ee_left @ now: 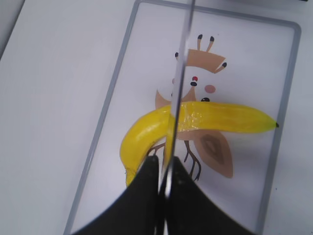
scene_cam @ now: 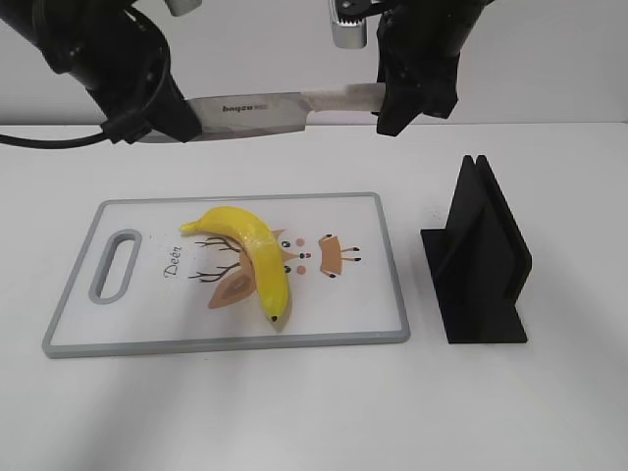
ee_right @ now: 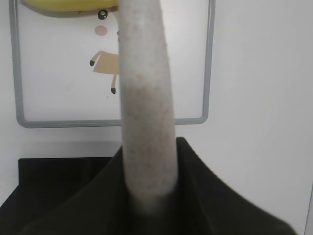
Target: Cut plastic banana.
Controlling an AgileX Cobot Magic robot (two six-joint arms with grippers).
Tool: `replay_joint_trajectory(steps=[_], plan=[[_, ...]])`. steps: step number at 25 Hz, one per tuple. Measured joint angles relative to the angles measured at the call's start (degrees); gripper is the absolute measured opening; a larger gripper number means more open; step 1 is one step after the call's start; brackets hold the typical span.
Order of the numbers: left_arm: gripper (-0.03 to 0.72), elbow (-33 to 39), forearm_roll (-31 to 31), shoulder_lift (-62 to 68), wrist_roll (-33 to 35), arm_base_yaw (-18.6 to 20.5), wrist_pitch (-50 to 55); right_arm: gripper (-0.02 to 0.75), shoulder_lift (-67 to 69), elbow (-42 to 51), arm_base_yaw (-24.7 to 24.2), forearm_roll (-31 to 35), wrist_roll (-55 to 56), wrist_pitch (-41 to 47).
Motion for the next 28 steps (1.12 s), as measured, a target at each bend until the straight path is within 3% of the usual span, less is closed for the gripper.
replay_joint_trajectory(steps=[4, 6, 9, 11, 13, 17, 21, 25, 28], plan=[[0.008, 0.0, 0.0, -0.2, -0.1, 0.0, -0.1, 0.182, 0.0, -0.3, 0.0, 0.0, -0.1, 0.0], [0.060, 0.0, -0.7, -0.2, -0.2, 0.0, -0.2, 0.182, 0.0, -0.3, 0.1, 0.3, -0.1, 0.0], [0.306, 0.0, -1.9, -0.2, -0.4, -0.1, -0.2, 0.175, 0.0, -0.3, 0.2, 0.7, 0.5, 0.0], [0.541, 0.0, -2.9, -0.2, -1.2, -0.1, -0.1, 0.169, 0.0, -0.3, 0.2, 1.0, 1.0, 0.0], [0.633, 0.0, -3.3, -0.5, -3.3, -0.1, -0.7, 0.169, 0.0, -0.3, 0.2, 1.1, 1.6, -0.2], [0.661, 0.0, -1.6, -3.1, -8.7, -0.2, -4.1, 0.169, 0.0, -0.3, 0.2, 0.9, 2.6, -0.6], [0.659, 0.0, 4.1, -7.2, -19.7, 1.1, -9.1, 0.169, 0.0, -0.3, 0.2, 0.5, 4.3, -0.6], [0.650, 0.0, 10.7, -11.1, -35.7, 6.1, -9.4, 0.169, -0.5, -0.3, 0.2, 0.5, 9.2, -0.6], [0.625, 0.0, 14.6, -13.7, -45.0, 10.7, -4.6, 0.169, -1.9, -0.3, 0.2, 0.5, 19.0, -0.6]])
